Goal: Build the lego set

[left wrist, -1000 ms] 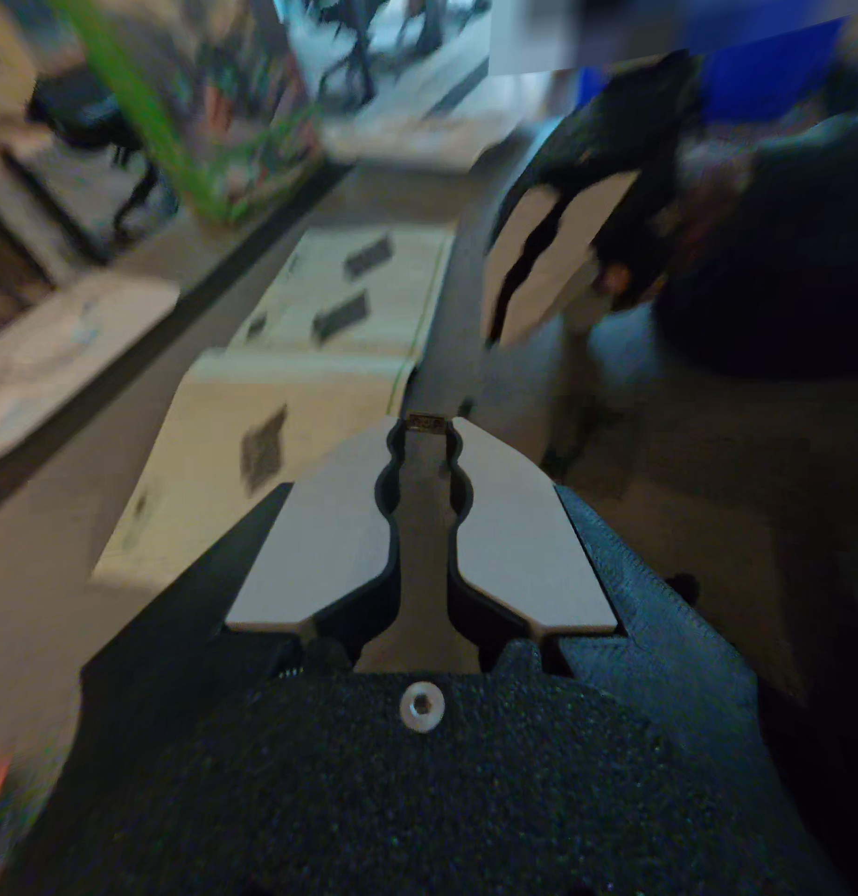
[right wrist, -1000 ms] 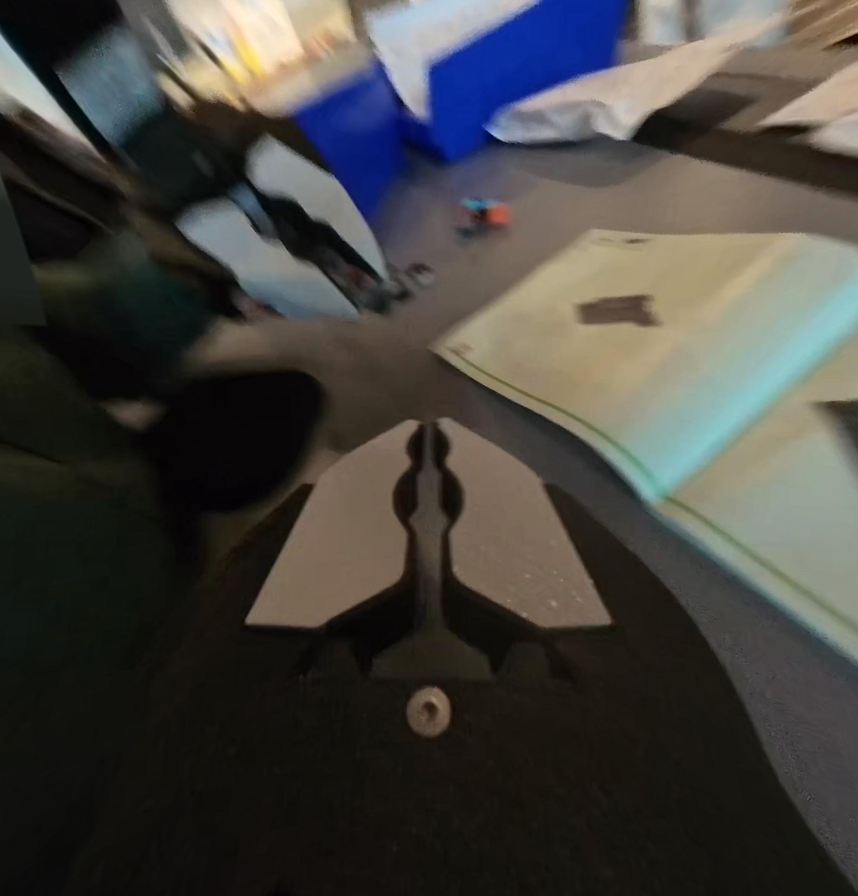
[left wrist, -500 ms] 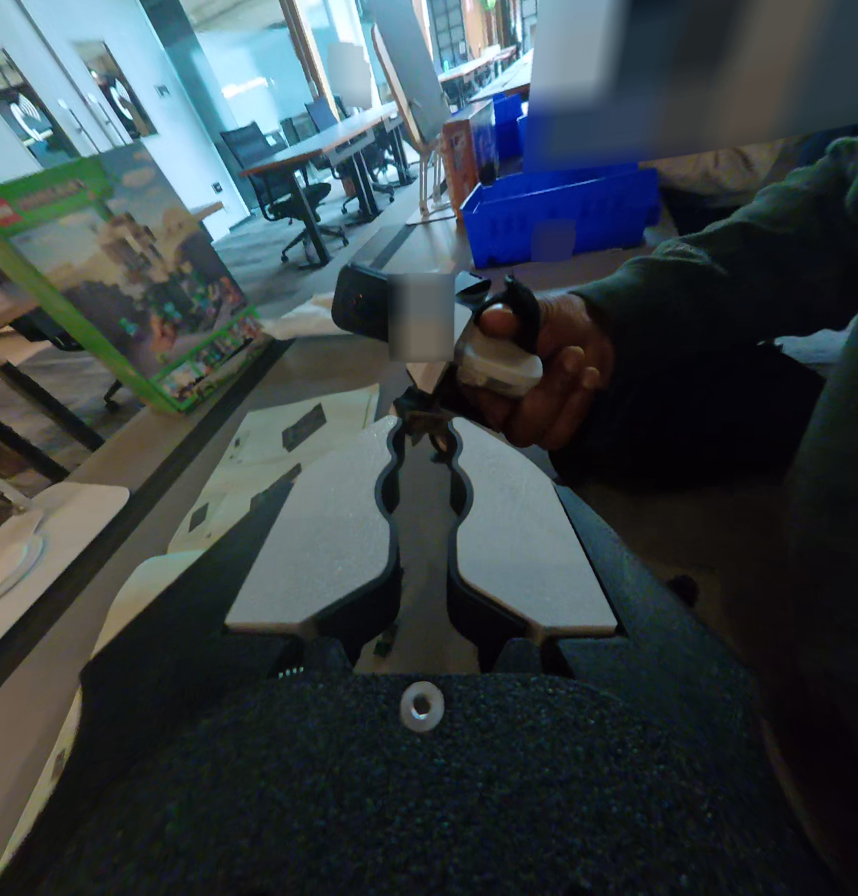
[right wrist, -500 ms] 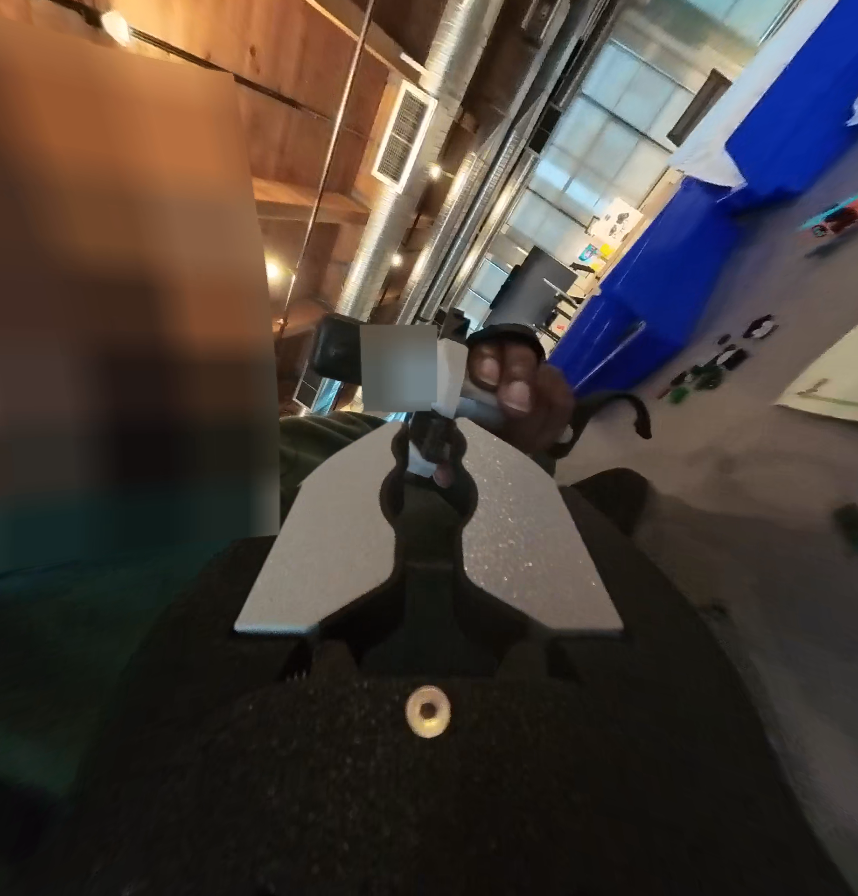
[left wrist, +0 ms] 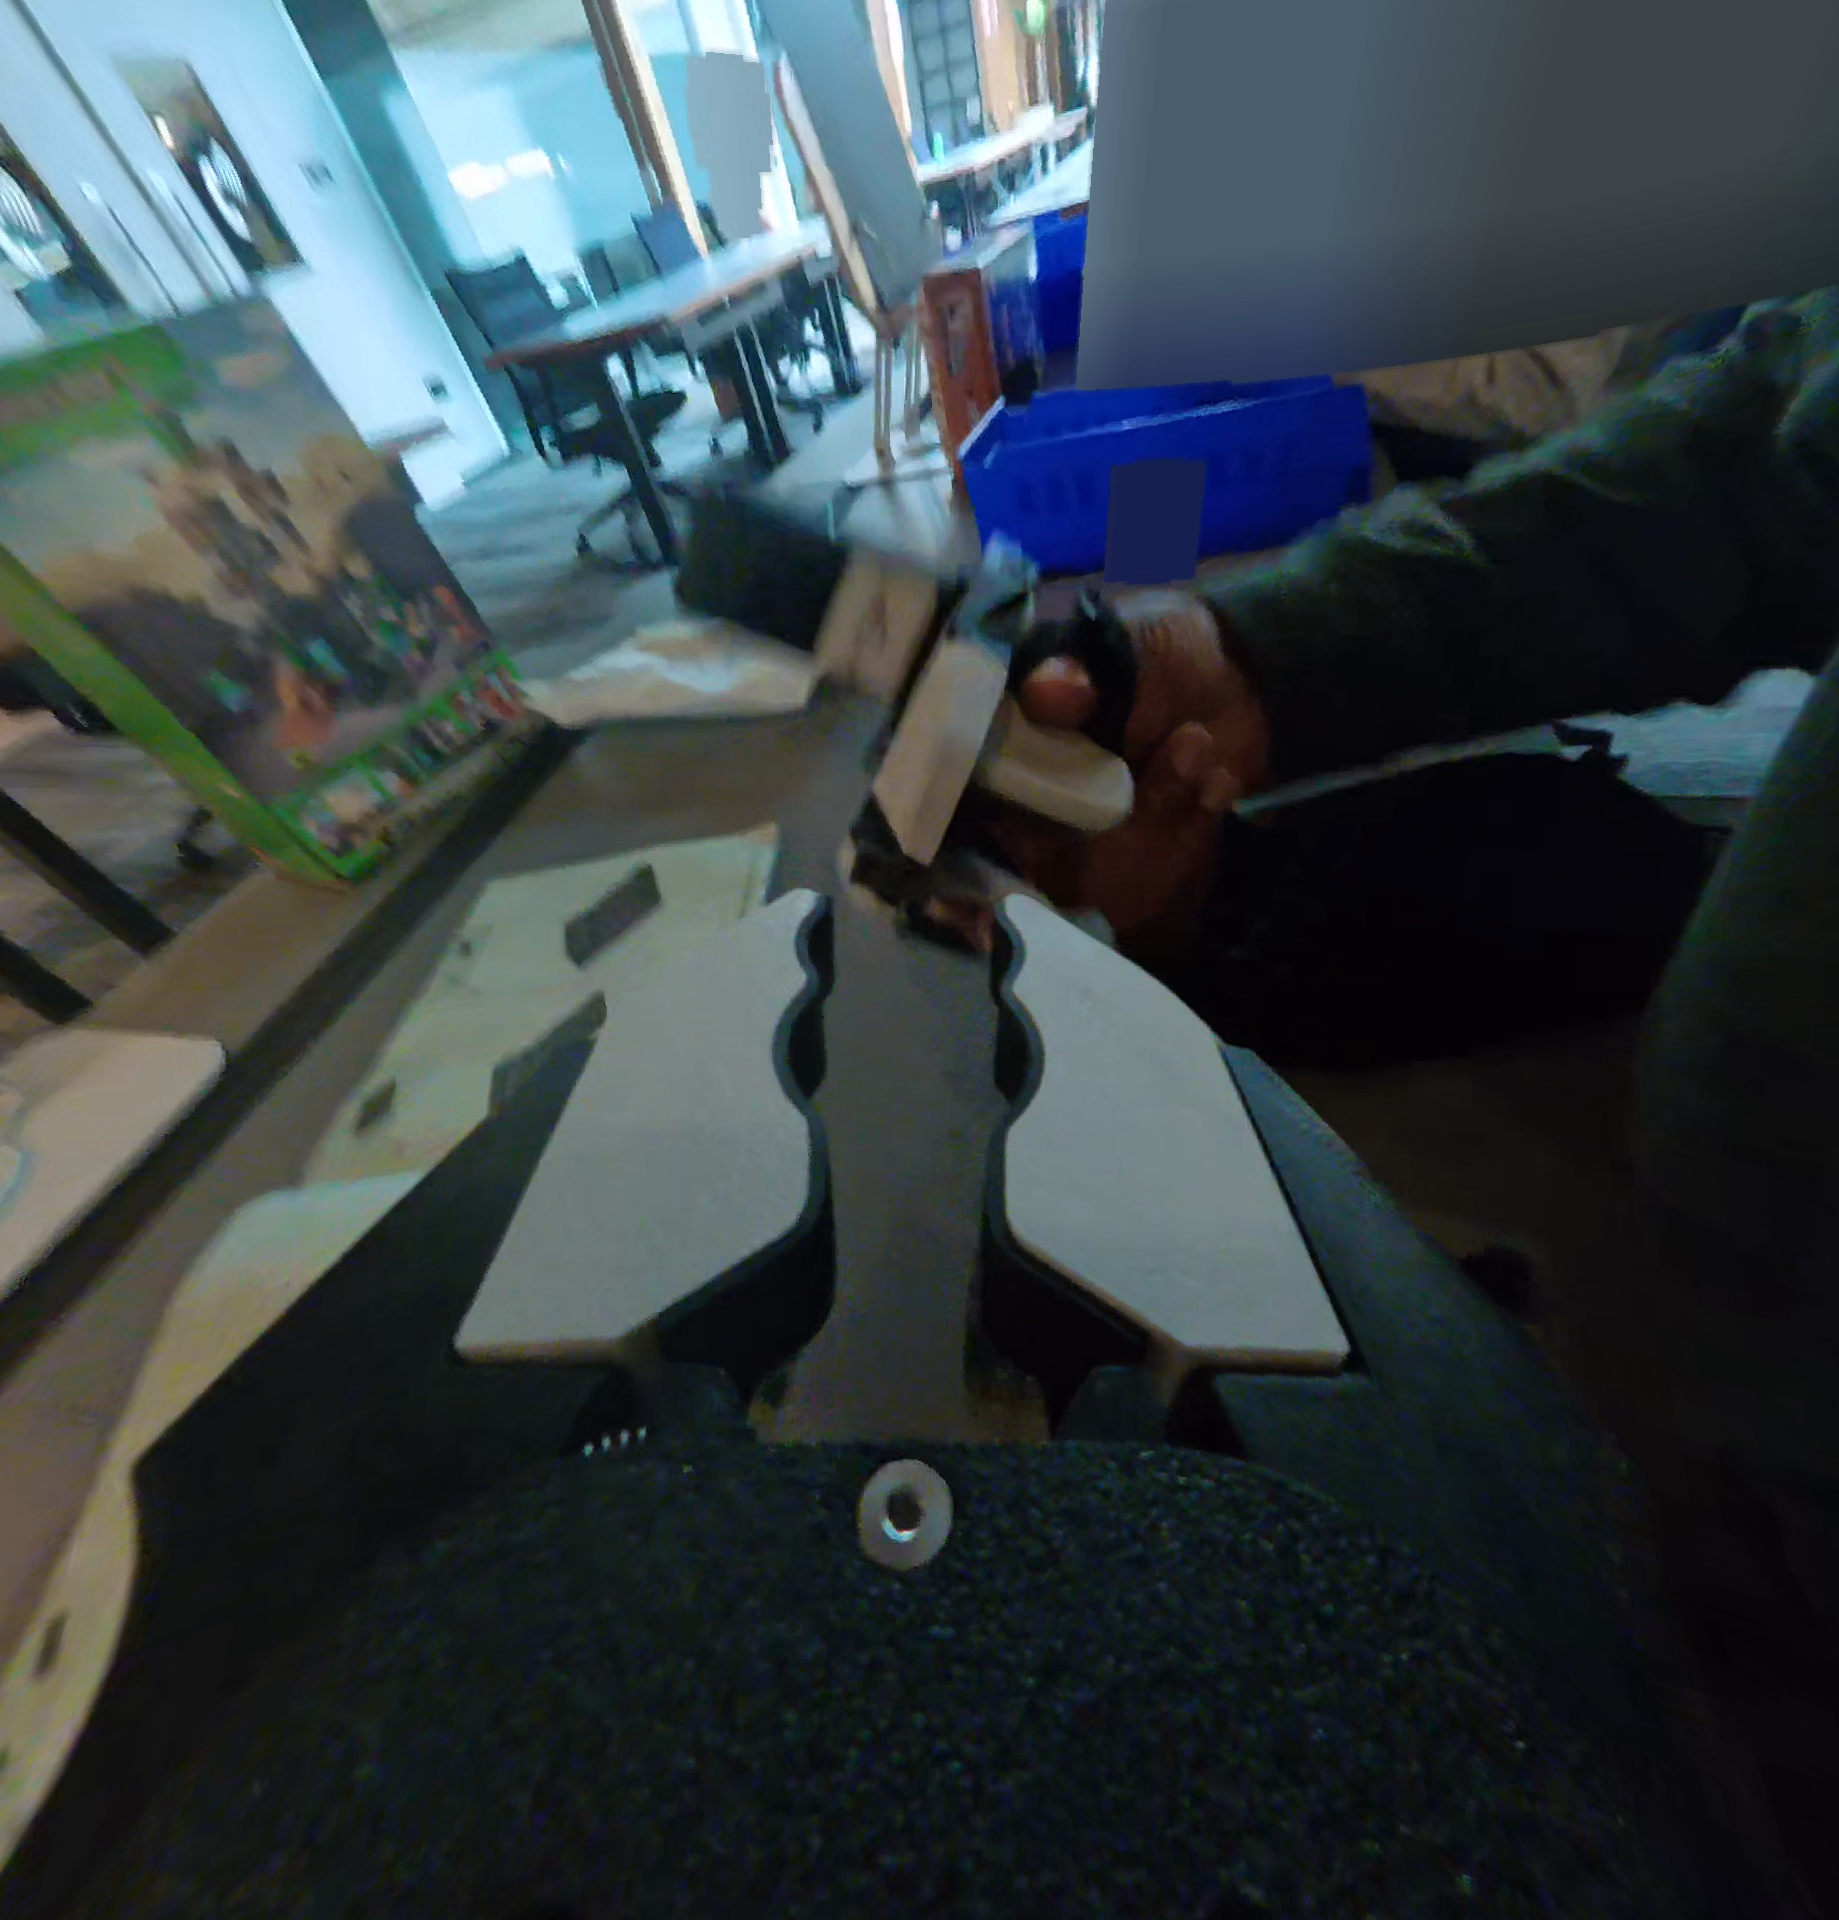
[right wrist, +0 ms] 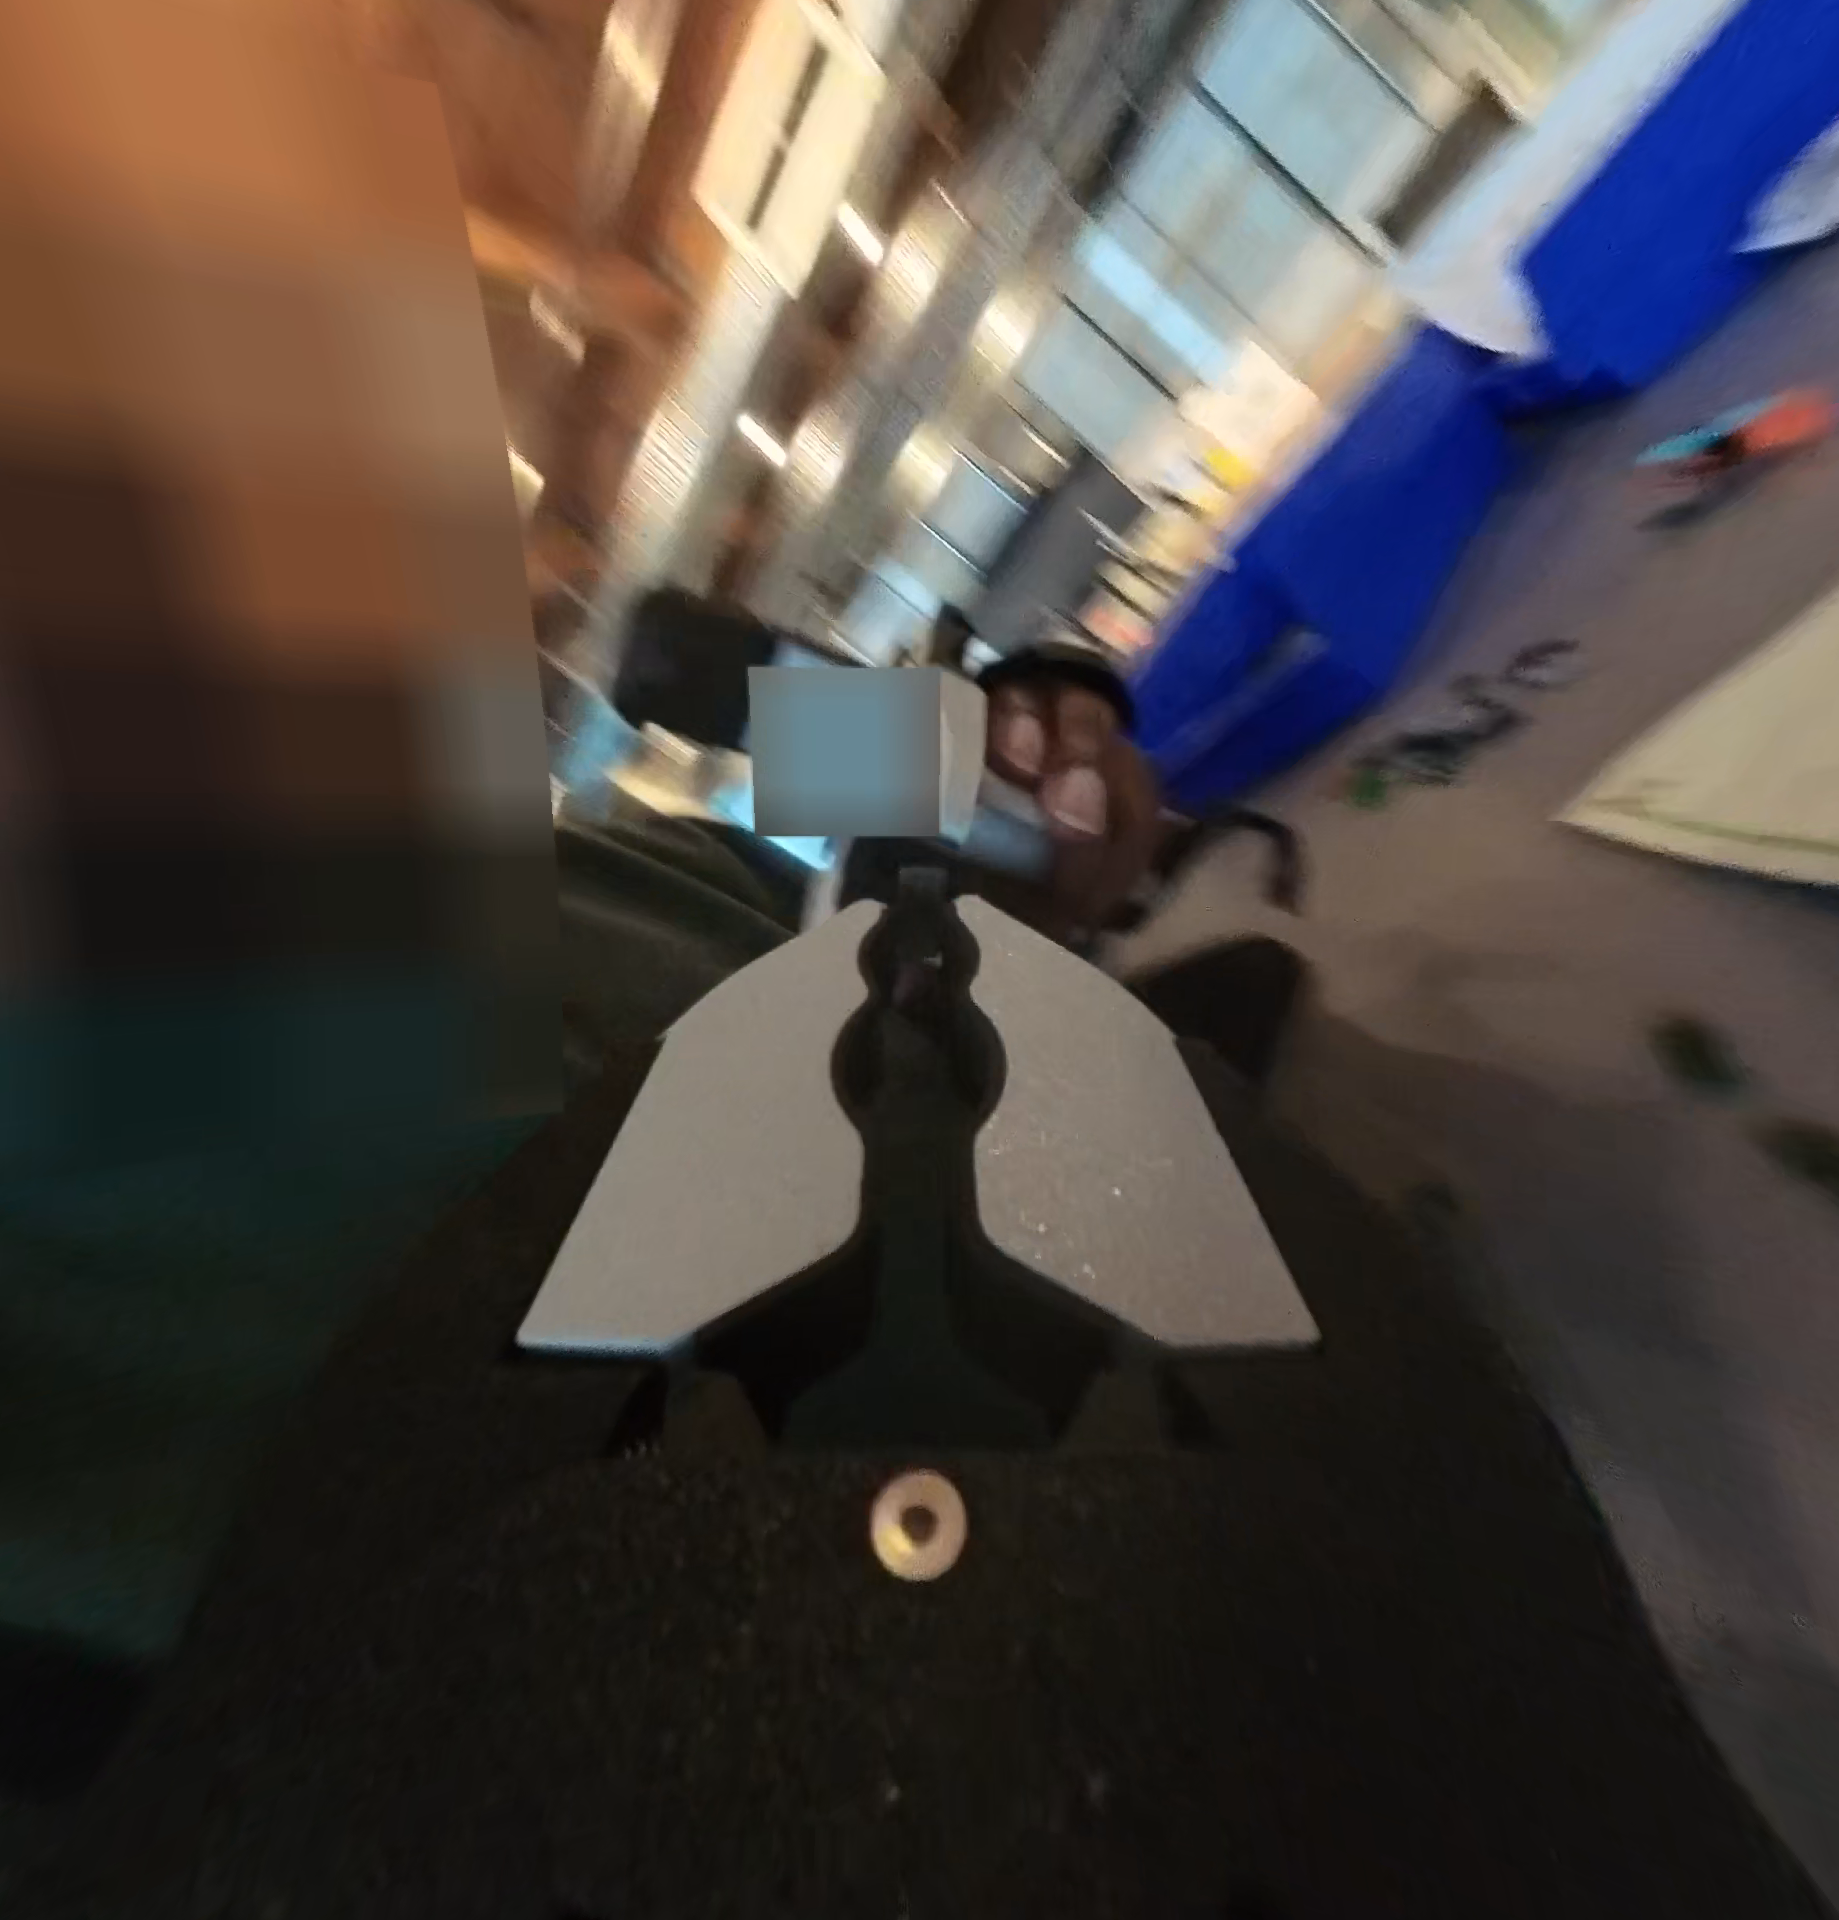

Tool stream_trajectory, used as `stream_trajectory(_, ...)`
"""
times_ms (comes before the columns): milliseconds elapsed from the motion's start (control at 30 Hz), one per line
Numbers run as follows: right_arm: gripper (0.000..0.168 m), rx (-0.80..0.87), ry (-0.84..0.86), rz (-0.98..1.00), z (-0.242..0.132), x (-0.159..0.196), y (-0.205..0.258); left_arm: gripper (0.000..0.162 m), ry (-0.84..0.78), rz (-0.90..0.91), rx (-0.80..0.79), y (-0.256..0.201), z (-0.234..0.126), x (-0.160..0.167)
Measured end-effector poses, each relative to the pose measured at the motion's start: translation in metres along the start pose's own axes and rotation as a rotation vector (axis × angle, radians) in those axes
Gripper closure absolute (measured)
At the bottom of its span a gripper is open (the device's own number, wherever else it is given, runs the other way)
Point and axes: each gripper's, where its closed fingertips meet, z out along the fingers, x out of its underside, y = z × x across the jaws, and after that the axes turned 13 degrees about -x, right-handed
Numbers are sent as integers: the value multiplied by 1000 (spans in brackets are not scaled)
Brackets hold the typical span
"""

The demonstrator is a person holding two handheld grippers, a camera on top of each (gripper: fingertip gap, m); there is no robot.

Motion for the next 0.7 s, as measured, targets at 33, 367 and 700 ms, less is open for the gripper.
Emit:
stream_trajectory(33,161,89,89,-55,-7,2,-7,133,20,-9,-2,2,-2,5)
stream_trajectory(367,160,742,1108,-472,-92,28,-109,144,272,-125,-176,44,-24,79)
stream_trajectory(700,160,777,1512,-507,-115,29,-126,146,325,-141,-190,39,-30,103)
